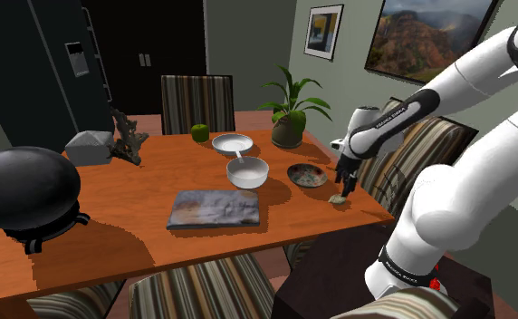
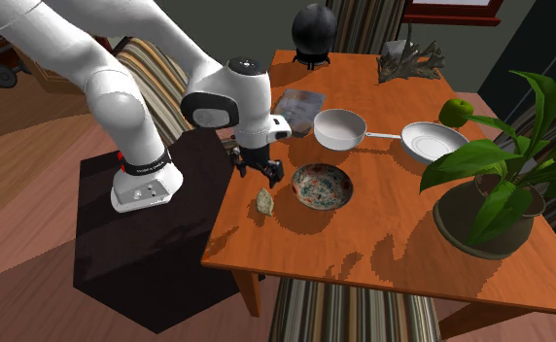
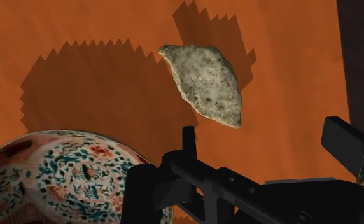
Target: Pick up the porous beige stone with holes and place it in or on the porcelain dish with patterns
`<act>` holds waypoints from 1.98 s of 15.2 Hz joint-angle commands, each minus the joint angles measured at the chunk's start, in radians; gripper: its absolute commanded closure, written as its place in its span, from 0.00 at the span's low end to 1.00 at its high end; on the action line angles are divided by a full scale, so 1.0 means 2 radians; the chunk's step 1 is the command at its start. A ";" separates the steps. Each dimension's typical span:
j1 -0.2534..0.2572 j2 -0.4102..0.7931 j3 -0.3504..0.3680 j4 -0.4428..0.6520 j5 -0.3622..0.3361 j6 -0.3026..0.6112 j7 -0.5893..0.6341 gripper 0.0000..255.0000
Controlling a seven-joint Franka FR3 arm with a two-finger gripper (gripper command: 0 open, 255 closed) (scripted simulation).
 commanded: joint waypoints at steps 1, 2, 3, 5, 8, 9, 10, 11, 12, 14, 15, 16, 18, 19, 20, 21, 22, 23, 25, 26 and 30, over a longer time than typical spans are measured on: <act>0.087 0.076 -0.090 0.026 0.083 0.040 -0.107 0.00; 0.161 0.120 -0.152 0.040 0.164 0.053 -0.184 0.00; 0.253 0.177 -0.221 0.053 0.291 0.056 -0.287 0.00; 0.226 0.242 -0.161 0.059 0.439 0.056 -0.392 0.00; 0.147 0.281 -0.062 0.066 0.524 0.065 -0.452 0.00; 0.129 0.293 -0.038 0.069 0.549 0.067 -0.470 0.00; 0.113 0.304 -0.017 0.072 0.571 0.070 -0.486 0.00; 0.105 0.310 -0.005 0.074 0.584 0.071 -0.495 0.00; 0.105 0.310 -0.006 0.074 0.584 0.071 -0.495 0.00; 0.105 0.310 -0.006 0.074 0.584 0.071 -0.495 0.00; 0.105 0.310 -0.006 0.074 0.584 0.071 -0.495 0.00; 0.105 0.310 -0.006 0.074 0.584 0.071 -0.495 0.00; 0.105 0.310 -0.006 0.074 0.584 0.071 -0.495 0.00; 0.105 0.310 -0.006 0.074 0.584 0.071 -0.495 1.00; 0.105 0.310 -0.005 0.074 0.584 0.071 -0.495 1.00; 0.103 0.311 -0.004 0.075 0.586 0.071 -0.497 1.00; 0.103 0.312 -0.004 0.075 0.586 0.071 -0.497 1.00; 0.101 0.313 -0.002 0.076 0.588 0.070 -0.499 1.00; 0.101 0.313 -0.002 0.076 0.588 0.070 -0.499 1.00; 0.102 0.312 -0.003 0.075 0.587 0.071 -0.498 1.00; 0.137 0.286 -0.048 0.067 0.535 0.067 -0.460 1.00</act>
